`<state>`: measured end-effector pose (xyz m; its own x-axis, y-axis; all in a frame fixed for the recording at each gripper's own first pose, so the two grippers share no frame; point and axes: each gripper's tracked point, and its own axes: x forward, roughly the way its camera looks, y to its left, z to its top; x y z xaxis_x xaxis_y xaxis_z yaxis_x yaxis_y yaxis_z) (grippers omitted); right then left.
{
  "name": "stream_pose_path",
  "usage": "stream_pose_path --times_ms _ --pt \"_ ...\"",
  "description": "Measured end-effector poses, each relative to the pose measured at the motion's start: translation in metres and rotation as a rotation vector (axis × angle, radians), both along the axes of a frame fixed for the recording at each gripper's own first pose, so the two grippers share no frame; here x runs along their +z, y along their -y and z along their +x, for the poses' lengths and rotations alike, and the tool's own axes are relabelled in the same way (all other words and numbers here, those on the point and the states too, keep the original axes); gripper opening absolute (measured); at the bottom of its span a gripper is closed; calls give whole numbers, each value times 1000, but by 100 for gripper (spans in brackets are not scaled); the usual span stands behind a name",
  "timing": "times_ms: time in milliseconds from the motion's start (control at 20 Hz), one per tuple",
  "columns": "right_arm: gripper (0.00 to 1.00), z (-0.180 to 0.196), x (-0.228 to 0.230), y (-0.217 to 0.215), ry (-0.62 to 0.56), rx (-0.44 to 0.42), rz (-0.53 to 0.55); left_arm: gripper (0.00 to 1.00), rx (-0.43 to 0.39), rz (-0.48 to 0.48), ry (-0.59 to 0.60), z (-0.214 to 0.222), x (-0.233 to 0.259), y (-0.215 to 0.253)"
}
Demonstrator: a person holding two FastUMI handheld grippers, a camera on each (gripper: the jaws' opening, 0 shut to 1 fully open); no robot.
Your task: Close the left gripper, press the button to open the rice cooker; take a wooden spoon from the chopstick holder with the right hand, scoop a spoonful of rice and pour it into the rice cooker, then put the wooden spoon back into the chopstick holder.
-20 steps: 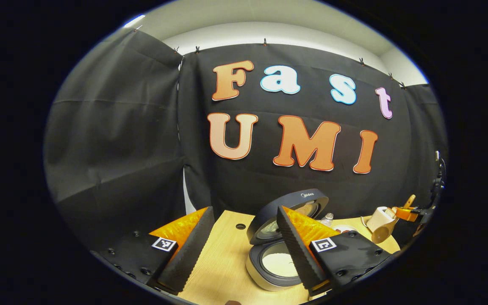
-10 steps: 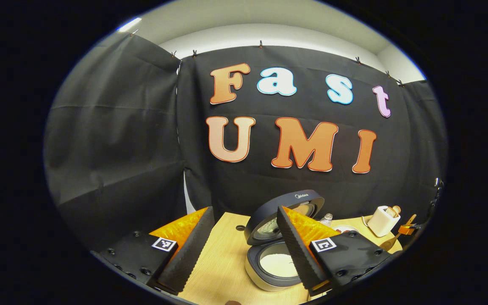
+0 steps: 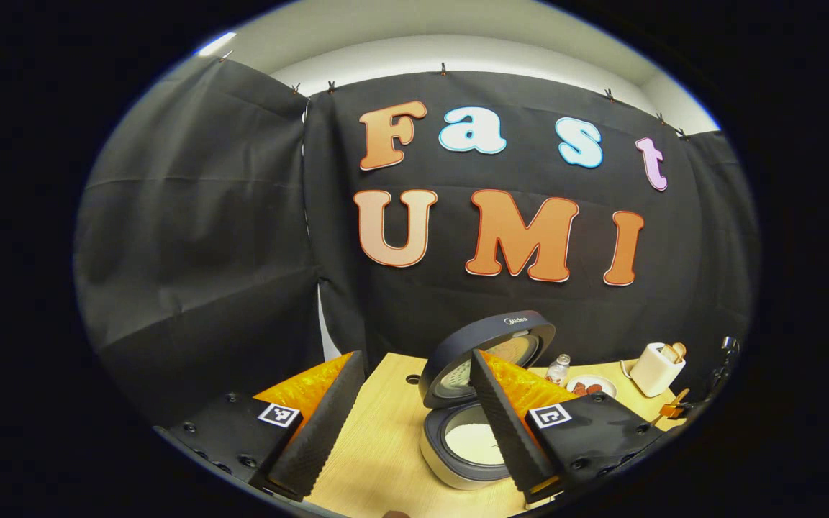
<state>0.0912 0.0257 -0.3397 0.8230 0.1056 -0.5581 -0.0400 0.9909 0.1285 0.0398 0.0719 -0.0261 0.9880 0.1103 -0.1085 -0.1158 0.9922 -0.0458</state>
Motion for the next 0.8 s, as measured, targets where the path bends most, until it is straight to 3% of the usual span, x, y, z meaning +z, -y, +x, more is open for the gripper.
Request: stream_pose_path --times_ms 350,550,650,700,800 --pt "2 1 -17 -1 -17 -17 58 100 7 6 -6 1 0 3" --pt "17 -5 -20 19 -51 -76 31 100 8 -2 -2 3 1 4" --pt "45 -13 -9 27 -55 -95 42 100 10 -6 2 3 1 5" --pt "72 -16 -6 32 -52 -107 38 100 10 -10 3 3 2 6" --pt "94 -17 6 42 -33 -126 20 100 5 -24 11 5 6 10"
